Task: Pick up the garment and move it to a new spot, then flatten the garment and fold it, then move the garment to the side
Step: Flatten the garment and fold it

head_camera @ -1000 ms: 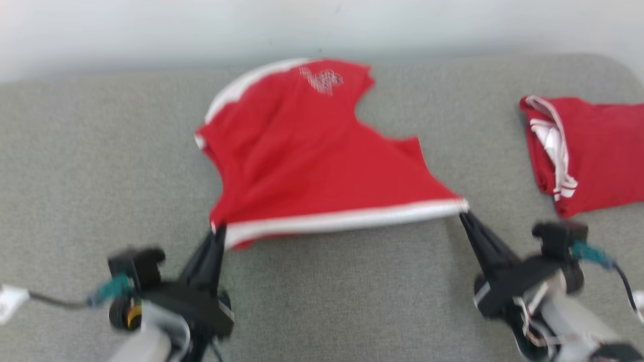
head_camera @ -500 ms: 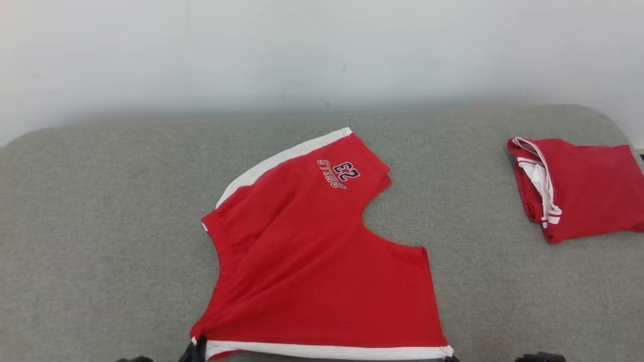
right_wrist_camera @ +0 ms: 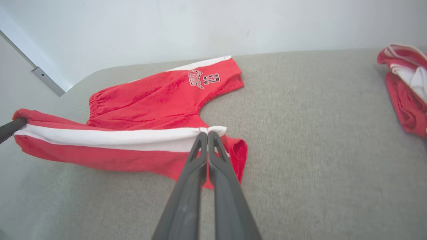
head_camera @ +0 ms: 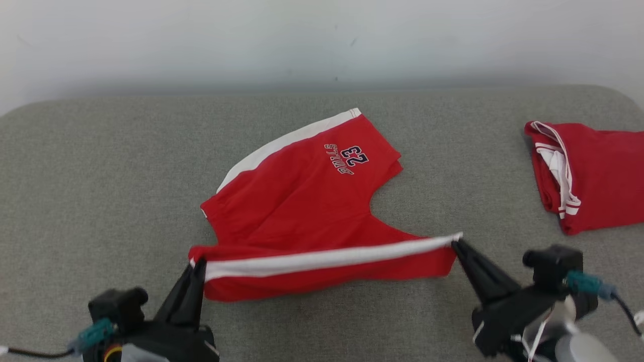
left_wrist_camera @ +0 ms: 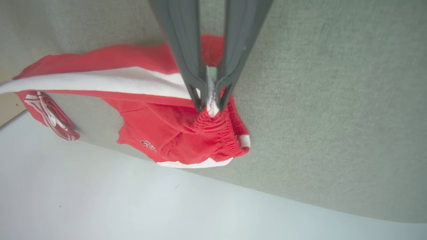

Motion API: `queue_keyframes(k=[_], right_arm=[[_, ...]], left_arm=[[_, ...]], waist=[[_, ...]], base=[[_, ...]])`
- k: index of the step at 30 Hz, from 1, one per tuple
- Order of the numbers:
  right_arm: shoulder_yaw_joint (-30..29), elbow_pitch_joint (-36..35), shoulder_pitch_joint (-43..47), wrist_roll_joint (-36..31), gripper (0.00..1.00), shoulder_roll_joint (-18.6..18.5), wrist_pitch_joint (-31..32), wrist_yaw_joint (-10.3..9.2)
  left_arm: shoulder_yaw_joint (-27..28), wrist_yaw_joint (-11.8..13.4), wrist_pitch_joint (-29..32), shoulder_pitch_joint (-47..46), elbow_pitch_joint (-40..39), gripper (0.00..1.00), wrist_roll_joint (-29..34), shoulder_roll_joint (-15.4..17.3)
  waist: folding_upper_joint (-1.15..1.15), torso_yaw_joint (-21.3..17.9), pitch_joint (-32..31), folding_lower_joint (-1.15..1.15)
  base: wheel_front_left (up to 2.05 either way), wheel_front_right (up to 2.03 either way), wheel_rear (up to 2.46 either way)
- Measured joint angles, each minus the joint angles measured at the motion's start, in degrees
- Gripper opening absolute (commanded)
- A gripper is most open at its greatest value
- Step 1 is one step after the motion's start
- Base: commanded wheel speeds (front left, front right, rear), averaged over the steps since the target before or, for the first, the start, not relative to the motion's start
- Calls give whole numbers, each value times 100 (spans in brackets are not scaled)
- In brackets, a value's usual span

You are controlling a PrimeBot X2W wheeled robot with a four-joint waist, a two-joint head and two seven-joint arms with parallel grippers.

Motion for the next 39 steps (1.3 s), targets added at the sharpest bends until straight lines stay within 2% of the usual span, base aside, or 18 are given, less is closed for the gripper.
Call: queue_keyframes(k=[6,10,13,19,25,34,35,36,37,38,39], right_arm=[[256,734,-2008,-3,0,-181,90,0],[477,1658,-3417,25,0,-162,110,0],[637,2473,-4380,51,0,-98,81,0],[973,4011,-5921,104,0,32,-40,0],[1254,5252,-6828,100,0,166,-199,0],[1513,6193,-7230,221,0,343,-517,0],[1546,6268,-7237,258,0,369,-544,0],[1583,6326,-7244,302,9,381,-595,0],[1631,6358,-7246,326,74,387,-651,0],[1674,6386,-7246,365,98,392,-700,0],[1720,6407,-7242,413,100,399,-743,0]], left_arm=[[144,-270,345,-1262,226,0,-64,-210],[224,-486,452,-2021,668,0,-227,-485],[229,-673,513,-2571,1112,0,-204,-560],[196,-1038,565,-3570,2120,0,-167,-861],[145,-1355,559,-4256,3011,0,-226,-1266],[-15,-1608,364,-4627,3858,0,-226,-1578],[-43,-1623,363,-4632,3942,8,-225,-1589],[-65,-1629,328,-4646,4025,40,-223,-1603],[-94,-1634,289,-4673,4083,100,-204,-1611],[-113,-1667,255,-4687,4130,100,-199,-1613],[-132,-1672,219,-4687,4190,100,-197,-1616]], waist=[[0,104,378,1],[0,196,708,1],[1,272,983,1],[1,460,1562,2],[1,694,2072,2],[1,1002,2417,1],[1,1021,2426,1],[2,1029,2420,1],[1,1033,2404,1],[1,1034,2380,1],[1,1032,2350,0]], base=[[0,0,0],[0,0,0],[0,0,0],[0,0,0],[0,0,0],[0,0,0],[0,0,0],[0,0,0],[0,0,0],[0,0,0],[0,0,0]])
